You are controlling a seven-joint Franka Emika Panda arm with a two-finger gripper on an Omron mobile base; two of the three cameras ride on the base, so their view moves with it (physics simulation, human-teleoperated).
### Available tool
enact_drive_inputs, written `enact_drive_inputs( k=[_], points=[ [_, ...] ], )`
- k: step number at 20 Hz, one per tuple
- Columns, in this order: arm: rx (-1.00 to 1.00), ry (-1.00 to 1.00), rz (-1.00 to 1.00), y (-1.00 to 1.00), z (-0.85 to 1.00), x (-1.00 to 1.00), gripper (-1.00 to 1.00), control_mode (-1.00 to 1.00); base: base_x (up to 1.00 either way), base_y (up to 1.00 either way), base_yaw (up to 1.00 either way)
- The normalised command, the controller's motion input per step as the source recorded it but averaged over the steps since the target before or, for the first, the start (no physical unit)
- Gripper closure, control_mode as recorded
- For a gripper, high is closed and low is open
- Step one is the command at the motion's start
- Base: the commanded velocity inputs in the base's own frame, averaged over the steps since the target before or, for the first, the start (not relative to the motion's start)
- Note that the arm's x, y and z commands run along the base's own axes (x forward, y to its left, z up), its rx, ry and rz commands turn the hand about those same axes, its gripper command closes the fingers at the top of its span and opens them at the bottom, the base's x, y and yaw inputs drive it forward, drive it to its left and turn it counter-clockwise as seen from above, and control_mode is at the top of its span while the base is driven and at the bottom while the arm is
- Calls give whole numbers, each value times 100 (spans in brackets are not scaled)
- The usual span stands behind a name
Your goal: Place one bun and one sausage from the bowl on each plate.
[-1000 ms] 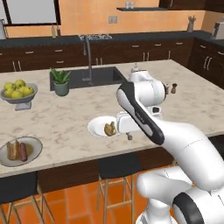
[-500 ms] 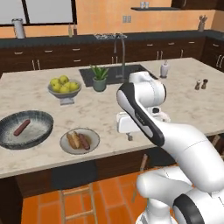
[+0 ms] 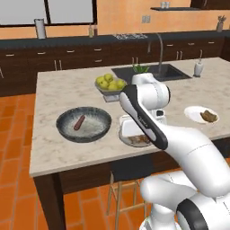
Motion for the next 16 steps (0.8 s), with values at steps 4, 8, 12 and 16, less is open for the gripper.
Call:
enact_drive_inputs(
  k=[4,8,12,16],
  points=[
    [0,0,0,0,0,0,-100,100,41,94,-9],
    [0,0,0,0,0,0,-100,100,64,39,-5],
    [0,0,0,0,0,0,-100,100,58,7,0],
    [0,0,0,0,0,0,-100,100,44,2,0]
  ],
)
